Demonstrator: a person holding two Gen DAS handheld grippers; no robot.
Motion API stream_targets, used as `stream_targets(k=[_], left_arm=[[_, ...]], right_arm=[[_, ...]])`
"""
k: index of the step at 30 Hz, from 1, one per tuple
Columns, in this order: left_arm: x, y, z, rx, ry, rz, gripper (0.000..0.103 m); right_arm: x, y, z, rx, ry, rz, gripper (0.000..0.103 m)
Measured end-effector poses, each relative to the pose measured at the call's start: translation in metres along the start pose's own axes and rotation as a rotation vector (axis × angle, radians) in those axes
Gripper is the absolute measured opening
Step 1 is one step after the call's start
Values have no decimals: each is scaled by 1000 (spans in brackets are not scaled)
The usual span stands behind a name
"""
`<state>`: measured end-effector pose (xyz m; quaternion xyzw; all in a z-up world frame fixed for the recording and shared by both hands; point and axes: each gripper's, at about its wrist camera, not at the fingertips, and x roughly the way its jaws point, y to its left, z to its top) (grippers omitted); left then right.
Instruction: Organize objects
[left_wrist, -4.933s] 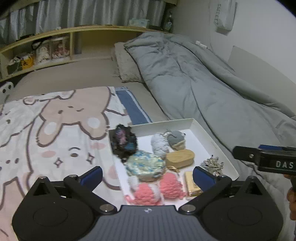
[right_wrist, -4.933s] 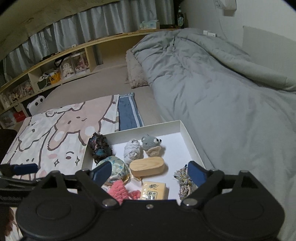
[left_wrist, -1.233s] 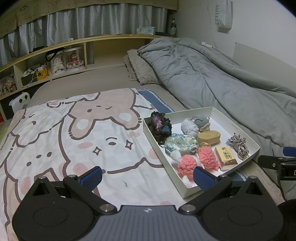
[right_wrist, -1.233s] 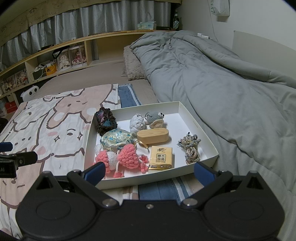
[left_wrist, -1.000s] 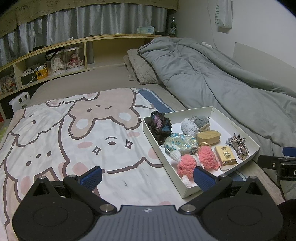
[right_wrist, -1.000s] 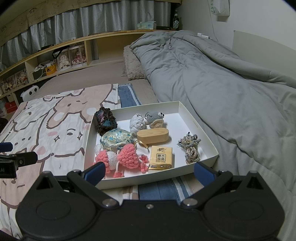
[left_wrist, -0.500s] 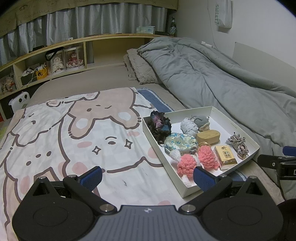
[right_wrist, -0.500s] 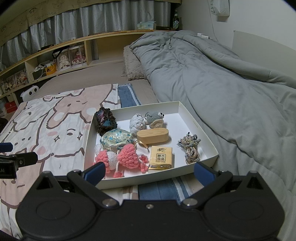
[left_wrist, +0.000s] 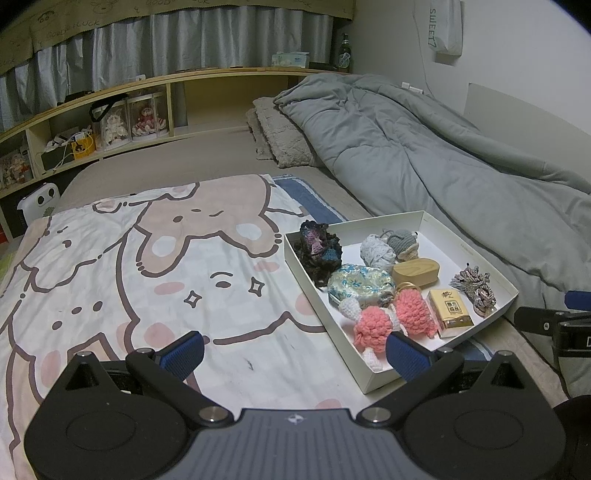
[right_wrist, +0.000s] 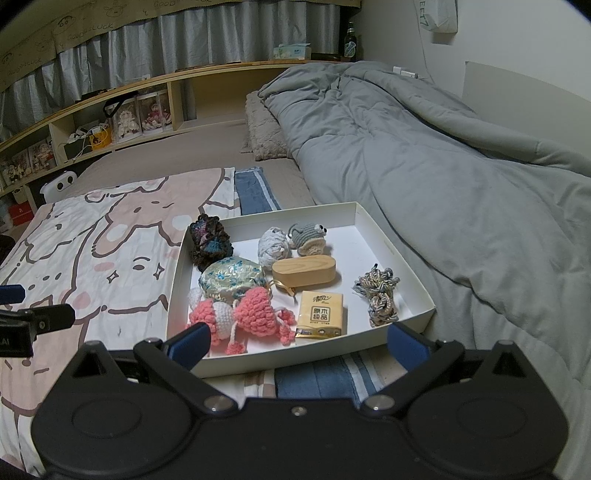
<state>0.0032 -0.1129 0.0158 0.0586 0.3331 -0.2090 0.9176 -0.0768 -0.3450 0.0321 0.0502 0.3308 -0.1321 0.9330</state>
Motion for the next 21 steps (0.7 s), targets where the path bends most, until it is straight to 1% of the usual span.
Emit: stream_targets(k=[21], left_arm=[[0, -1, 0, -2, 7, -3, 103]], right_arm=[[0, 0, 0, 0, 0, 0, 103]])
